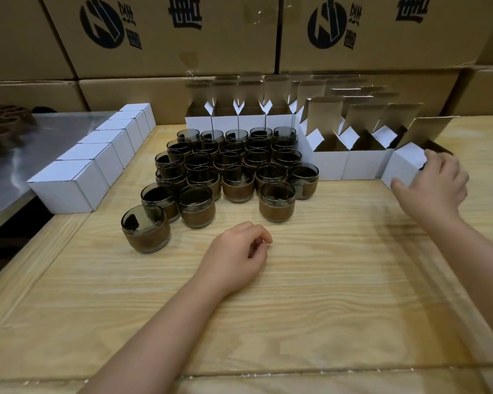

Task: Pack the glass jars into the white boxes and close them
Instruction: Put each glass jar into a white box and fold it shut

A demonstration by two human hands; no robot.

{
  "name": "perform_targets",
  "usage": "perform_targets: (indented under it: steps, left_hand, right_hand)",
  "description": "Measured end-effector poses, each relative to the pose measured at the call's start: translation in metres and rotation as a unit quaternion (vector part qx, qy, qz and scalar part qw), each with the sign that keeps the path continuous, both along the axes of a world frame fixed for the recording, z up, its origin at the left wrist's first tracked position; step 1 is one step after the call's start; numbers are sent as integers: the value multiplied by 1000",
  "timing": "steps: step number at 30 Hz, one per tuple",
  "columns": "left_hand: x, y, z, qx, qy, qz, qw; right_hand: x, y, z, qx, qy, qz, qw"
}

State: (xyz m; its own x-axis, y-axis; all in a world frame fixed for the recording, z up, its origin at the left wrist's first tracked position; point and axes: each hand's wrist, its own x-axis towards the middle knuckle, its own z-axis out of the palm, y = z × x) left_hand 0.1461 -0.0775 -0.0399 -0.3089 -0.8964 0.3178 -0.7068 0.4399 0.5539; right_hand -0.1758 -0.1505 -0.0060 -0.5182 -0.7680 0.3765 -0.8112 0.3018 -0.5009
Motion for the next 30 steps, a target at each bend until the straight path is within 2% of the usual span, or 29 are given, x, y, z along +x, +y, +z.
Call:
perform_targets:
  steps: [3, 6, 10, 20, 25, 30]
  left_hand:
    - [0, -1, -1, 5, 10, 3, 1000]
    - [1, -1, -2, 6, 12, 2, 1000]
    - [0, -2, -2, 10, 15, 3, 1000]
    - [1, -1, -1, 13, 20, 2, 1000]
    - [2, -2, -2, 21, 40, -14, 999]
    - [2, -1, -1, 12, 25, -61, 998]
  right_hand:
    - [-16, -5, -7, 74, 50, 24, 996]
    - [-21, -3, -7, 72, 86, 29, 993]
    - [-18, 4, -4, 31, 119, 23, 992]
    - [41, 54, -17, -53, 169, 98, 979]
    - [95, 87, -21, -129, 213, 184, 951]
    - [138, 110, -19, -167, 230, 277, 918]
